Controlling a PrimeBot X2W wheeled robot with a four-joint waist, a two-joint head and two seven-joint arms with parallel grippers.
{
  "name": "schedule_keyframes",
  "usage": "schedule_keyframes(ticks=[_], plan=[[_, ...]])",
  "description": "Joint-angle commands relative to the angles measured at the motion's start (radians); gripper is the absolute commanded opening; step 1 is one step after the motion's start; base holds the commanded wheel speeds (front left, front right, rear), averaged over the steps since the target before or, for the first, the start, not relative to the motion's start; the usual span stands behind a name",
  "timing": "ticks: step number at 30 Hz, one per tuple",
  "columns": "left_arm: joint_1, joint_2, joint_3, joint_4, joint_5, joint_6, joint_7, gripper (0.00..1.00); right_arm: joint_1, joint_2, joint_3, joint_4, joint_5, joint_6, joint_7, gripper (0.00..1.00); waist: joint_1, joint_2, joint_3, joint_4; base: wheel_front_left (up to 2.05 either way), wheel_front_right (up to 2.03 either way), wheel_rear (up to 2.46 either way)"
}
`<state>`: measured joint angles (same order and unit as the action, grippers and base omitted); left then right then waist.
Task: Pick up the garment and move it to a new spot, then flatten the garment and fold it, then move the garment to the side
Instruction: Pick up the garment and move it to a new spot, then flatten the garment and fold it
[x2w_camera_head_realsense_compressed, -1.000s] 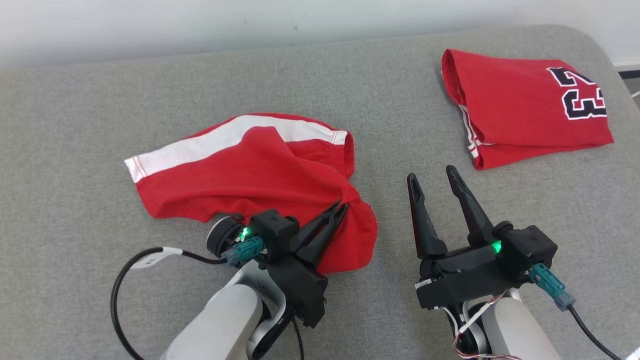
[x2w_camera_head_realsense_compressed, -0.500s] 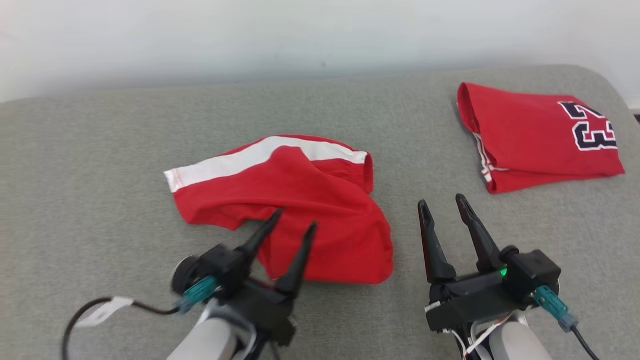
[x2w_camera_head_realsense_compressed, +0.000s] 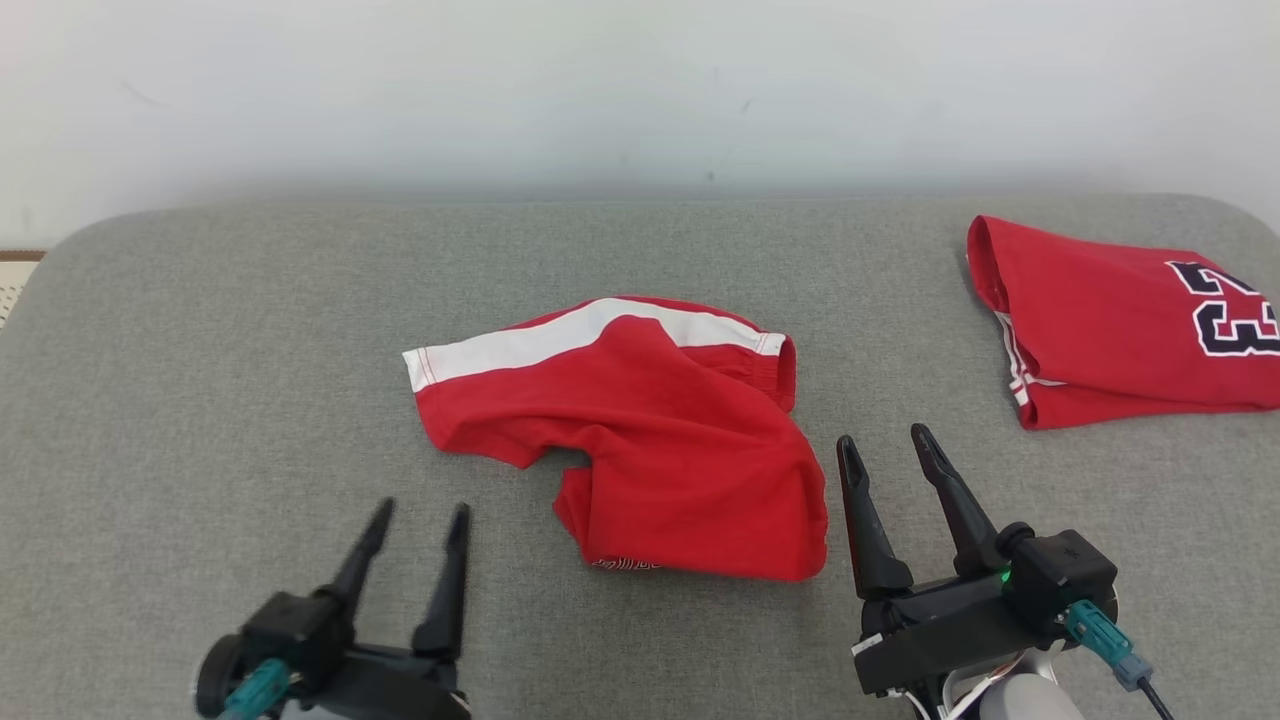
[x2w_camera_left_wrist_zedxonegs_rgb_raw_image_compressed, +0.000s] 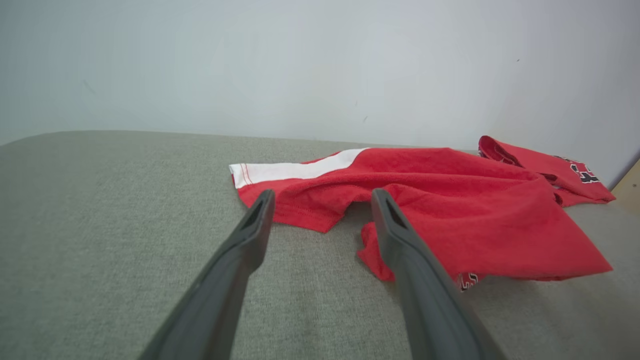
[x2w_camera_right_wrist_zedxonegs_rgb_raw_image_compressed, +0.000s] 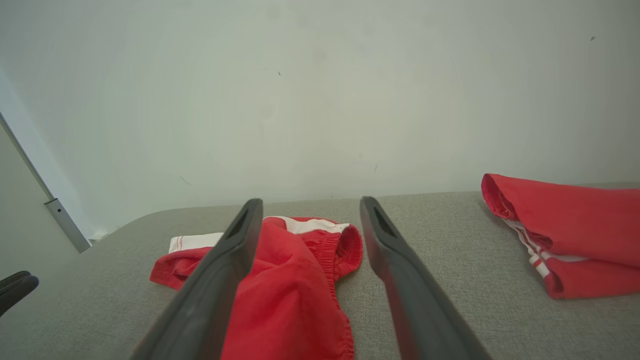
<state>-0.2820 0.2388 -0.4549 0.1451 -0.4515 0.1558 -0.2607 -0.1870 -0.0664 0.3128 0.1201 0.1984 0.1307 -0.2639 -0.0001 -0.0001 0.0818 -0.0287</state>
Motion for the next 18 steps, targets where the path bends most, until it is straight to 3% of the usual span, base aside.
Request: schedule_keyframes(ticks=[1,5,9,18], plan=[[0.033,-0.002,0.034,-0.031,0.019,0.018,-0.005,1.00,0.013,-0.005,0.001,-0.001,-0.007,0.000,-0.001,1.00,0.0001,0.0001,-0.003,0.005,0.00,0.00,0.00],[0.088,-0.009,0.111,-0.088,0.061,0.047,-0.006,1.00,0.011,-0.007,-0.003,-0.004,-0.005,0.000,-0.001,1.00,0.0001,0.0001,0.000,0.007,0.00,0.00,0.00],[0.121,-0.022,0.144,-0.096,0.093,0.037,-0.006,1.00,0.011,-0.006,-0.005,-0.003,-0.004,0.000,-0.001,1.00,0.0001,0.0001,0.001,0.004,0.00,0.00,0.00],[0.136,-0.068,0.124,0.002,0.109,-0.052,-0.006,1.00,-0.002,-0.008,0.003,0.003,0.003,0.000,-0.001,1.00,0.0001,0.0001,0.003,-0.020,0.00,0.00,0.00]])
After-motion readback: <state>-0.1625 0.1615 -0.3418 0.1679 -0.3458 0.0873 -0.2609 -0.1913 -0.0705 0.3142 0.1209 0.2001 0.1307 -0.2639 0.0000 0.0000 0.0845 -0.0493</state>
